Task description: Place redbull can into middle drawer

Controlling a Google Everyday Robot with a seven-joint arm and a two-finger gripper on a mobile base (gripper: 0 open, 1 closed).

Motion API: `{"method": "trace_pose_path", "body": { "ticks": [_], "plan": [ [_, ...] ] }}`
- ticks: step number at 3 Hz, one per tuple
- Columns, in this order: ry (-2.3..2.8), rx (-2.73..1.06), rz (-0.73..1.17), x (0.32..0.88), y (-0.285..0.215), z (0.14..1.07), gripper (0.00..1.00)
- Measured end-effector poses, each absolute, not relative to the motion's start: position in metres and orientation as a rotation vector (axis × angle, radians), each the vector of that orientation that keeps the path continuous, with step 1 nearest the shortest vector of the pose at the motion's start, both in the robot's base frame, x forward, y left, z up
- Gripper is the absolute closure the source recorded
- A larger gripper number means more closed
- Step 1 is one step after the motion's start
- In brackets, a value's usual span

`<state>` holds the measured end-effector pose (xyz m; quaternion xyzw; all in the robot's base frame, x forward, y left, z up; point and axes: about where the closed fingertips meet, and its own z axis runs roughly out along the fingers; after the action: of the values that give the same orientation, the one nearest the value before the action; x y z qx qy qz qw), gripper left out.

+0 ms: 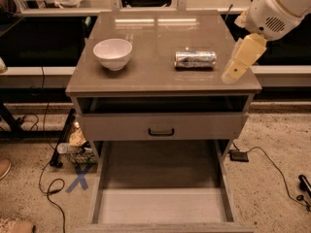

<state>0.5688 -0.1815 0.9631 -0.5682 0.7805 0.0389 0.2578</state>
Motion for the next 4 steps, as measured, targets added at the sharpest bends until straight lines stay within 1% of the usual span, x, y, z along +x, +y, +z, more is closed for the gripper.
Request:
{"method": "trace_pose_path", "body": {
  "ticks": [1,2,3,4],
  "plan": [
    [2.1,-1.552,0.123,0.576,-0.177,0.957,0.0],
    [2.082,-1.592,0.167,0.607,-0.174,0.937,0.0],
    [2.065,-1.602,0.207,0.651,-0.174,0.914,0.0],
    [2.042,-1.6,0.207,0.685,-0.167,0.9,0.0]
  ]
}}
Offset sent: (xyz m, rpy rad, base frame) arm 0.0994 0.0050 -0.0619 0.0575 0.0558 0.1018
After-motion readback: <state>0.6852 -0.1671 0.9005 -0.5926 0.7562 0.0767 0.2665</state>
